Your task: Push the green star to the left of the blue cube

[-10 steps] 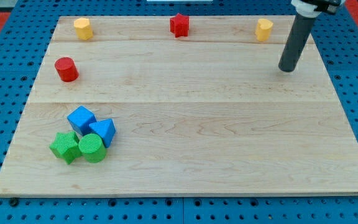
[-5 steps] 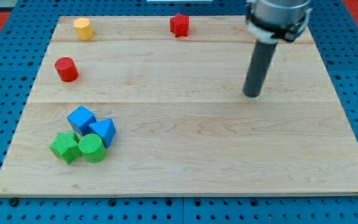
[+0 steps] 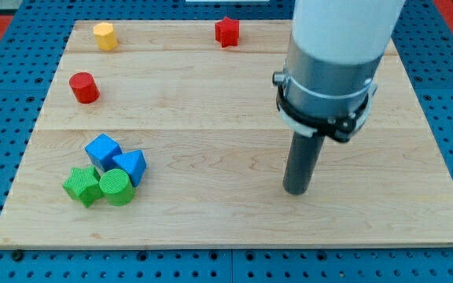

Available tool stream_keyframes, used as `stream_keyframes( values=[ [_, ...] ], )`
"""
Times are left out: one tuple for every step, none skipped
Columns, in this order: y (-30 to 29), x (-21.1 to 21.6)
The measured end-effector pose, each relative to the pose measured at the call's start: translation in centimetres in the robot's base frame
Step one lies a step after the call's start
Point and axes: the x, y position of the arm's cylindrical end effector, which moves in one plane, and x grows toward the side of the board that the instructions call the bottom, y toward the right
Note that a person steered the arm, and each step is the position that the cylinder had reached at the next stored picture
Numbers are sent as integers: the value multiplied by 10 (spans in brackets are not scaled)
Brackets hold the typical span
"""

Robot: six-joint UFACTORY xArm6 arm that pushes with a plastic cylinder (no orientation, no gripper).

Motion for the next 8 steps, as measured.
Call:
stream_keyframes(
  values=[
    [-26,29],
    [-73,57],
    [-106,65],
    [-163,51],
    [-207,62],
    [-271,27],
    [-295,-18],
    [-291,-77]
  ],
)
